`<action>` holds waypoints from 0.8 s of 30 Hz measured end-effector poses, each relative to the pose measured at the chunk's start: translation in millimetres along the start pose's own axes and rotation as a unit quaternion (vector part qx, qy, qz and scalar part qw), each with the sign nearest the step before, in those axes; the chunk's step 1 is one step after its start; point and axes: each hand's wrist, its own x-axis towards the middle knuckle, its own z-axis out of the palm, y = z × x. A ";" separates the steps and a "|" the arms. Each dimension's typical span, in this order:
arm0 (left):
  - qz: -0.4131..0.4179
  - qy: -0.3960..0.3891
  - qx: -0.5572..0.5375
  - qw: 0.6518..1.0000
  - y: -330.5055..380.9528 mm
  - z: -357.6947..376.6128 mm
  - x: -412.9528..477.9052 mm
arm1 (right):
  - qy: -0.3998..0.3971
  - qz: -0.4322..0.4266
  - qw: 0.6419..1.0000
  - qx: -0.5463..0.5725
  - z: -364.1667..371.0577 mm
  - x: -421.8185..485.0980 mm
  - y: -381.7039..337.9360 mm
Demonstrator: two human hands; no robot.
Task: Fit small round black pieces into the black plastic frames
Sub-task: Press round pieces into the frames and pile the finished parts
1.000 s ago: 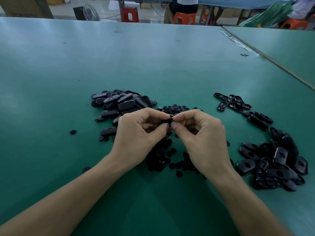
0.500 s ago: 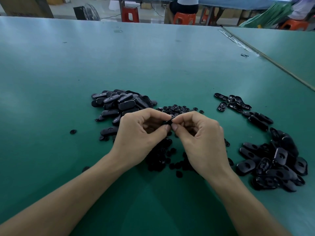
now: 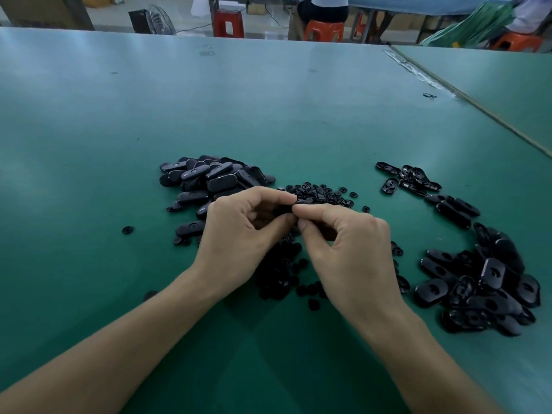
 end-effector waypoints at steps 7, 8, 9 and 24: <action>0.009 0.006 0.019 1.000 -1.7 -1.3 2.0 | -0.019 -0.064 0.995 -0.075 -1.1 -1.6 -3.8; 0.010 0.009 0.020 1.000 -2.4 -1.5 1.9 | -0.021 -0.070 0.994 -0.083 -0.8 -1.9 -3.4; 0.011 0.011 0.020 1.000 -2.9 -1.5 1.6 | -0.021 -0.073 0.993 -0.087 -0.5 -1.8 -2.7; 0.005 0.013 0.036 0.999 -2.5 1.7 0.1 | -0.010 0.077 0.991 0.110 2.2 2.4 9.0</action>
